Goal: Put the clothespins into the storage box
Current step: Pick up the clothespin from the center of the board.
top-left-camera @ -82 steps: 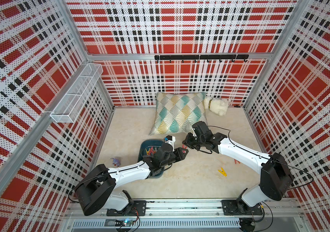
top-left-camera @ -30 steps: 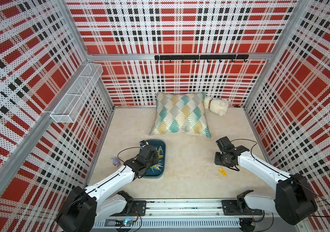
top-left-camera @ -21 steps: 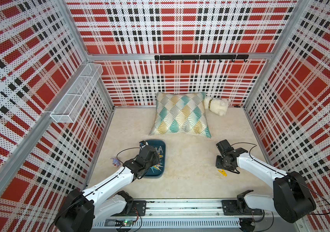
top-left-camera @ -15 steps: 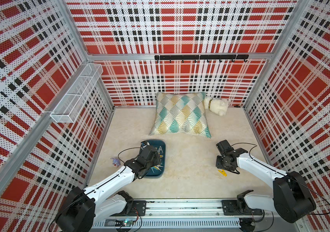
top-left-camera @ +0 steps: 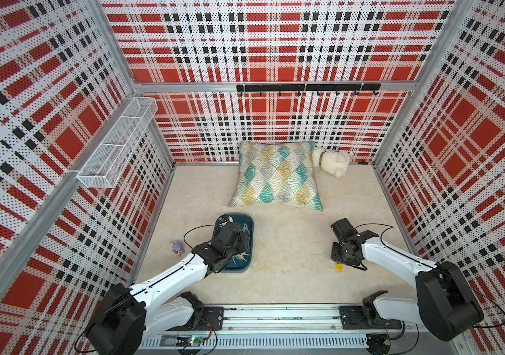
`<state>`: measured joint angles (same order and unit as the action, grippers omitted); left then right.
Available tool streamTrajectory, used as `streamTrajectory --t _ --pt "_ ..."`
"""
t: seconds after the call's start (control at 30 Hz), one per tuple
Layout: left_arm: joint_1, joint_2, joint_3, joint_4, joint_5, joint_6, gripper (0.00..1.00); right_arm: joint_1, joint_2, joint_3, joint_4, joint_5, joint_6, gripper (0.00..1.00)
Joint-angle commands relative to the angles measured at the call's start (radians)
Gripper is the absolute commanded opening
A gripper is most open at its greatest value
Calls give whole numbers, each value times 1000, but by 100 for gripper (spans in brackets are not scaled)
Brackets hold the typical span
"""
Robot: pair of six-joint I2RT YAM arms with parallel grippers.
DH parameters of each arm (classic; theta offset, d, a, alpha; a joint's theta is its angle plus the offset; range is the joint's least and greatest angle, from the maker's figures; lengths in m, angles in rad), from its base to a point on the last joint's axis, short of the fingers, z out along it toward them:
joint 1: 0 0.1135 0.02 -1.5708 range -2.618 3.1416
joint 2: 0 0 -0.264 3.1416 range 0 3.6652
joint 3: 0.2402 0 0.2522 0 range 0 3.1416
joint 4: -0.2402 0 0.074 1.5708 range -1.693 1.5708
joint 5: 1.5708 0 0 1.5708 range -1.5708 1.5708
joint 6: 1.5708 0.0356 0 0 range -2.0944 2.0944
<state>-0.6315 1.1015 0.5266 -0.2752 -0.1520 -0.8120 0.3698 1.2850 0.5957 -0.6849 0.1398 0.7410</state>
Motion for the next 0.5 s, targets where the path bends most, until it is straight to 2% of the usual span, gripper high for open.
streamTrajectory --t 0.0,0.1,0.47 --pt "-8 0 27 34 16 -7 59 -3 -14 0 13 12 12 9" --pt "-15 -11 27 55 40 -16 59 -3 -24 13 15 3 10 0" --pt "-37 -42 -15 304 240 -75 65 16 -16 147 45 -125 30 0"
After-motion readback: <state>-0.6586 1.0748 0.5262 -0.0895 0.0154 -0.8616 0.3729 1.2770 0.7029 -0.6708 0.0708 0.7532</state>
